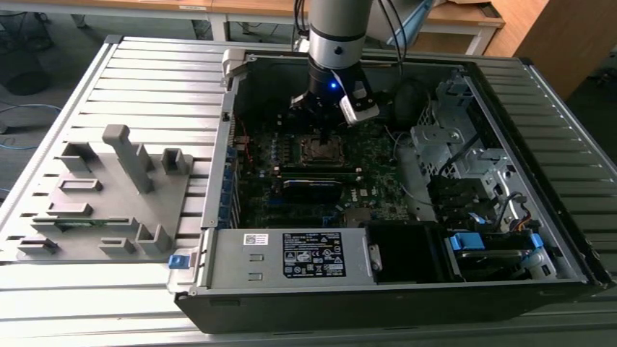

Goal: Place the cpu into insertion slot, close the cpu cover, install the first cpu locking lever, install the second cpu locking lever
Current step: 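Install the first cpu locking lever, then install the second cpu locking lever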

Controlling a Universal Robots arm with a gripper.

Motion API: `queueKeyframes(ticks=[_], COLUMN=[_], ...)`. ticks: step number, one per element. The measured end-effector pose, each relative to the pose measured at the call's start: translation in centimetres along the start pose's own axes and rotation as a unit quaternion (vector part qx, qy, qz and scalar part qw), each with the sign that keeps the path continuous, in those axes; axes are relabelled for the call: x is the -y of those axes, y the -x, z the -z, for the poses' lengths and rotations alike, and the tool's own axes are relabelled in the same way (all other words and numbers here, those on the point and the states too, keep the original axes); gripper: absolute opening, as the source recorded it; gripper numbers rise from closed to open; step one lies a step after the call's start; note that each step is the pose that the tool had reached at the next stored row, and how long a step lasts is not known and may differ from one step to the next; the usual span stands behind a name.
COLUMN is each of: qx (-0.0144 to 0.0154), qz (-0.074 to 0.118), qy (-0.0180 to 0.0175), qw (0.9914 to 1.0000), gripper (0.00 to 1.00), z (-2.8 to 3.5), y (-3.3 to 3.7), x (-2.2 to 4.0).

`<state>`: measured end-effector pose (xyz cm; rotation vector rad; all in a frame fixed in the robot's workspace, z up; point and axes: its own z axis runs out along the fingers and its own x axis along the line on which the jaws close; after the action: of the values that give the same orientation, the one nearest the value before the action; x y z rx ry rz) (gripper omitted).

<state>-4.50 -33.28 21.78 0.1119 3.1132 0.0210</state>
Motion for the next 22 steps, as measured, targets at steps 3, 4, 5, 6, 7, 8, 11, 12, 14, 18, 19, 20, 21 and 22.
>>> queueKeyframes(ticks=[3, 4, 5, 6, 7, 8, 11, 12, 14, 18, 19, 20, 21, 22], qx=[-0.0001, -0.0001, -0.0001, 0.0, 0.0, 0.0, 0.0, 0.0, 0.0, -0.0001, -0.0001, -0.0001, 0.0, -0.0001], qz=[0.0, 0.0, 0.0, 0.0, 0.0, 0.0, 0.0, 0.0, 0.0, 0.0, 0.0, 0.0, 0.0, 0.0], qy=[-0.0002, -0.0003, -0.0002, -0.0001, -0.0001, -0.0001, -0.0001, -0.0001, -0.0001, -0.0002, -0.0002, -0.0001, -0.0001, -0.0001], qw=[1.0, 1.0, 1.0, 1.0, 1.0, 1.0, 1.0, 1.0, 1.0, 1.0, 1.0, 1.0, 1.0, 1.0], gripper=[0.11, 0.11, 0.11, 0.11, 0.11, 0.11, 0.11, 0.11, 0.11, 0.11, 0.11, 0.11, 0.11, 0.11], z=[0.04, 0.16, 0.26, 0.27, 0.29, 0.3, 0.3, 0.3, 0.35, 0.41, 0.43, 0.47, 0.53, 0.57], y=[0.0, 0.0, 0.0, 0.0, 0.0, 0.01, 0.01, 0.01, 0.01, 0.01, 0.01, 0.01, 0.01, 0.01], x=[0.01, 0.01, 0.0, 0.0, 0.0, 0.0, 0.0, 0.0, 0.0, 0.0, 0.0, 0.0, 0.0, 0.0])
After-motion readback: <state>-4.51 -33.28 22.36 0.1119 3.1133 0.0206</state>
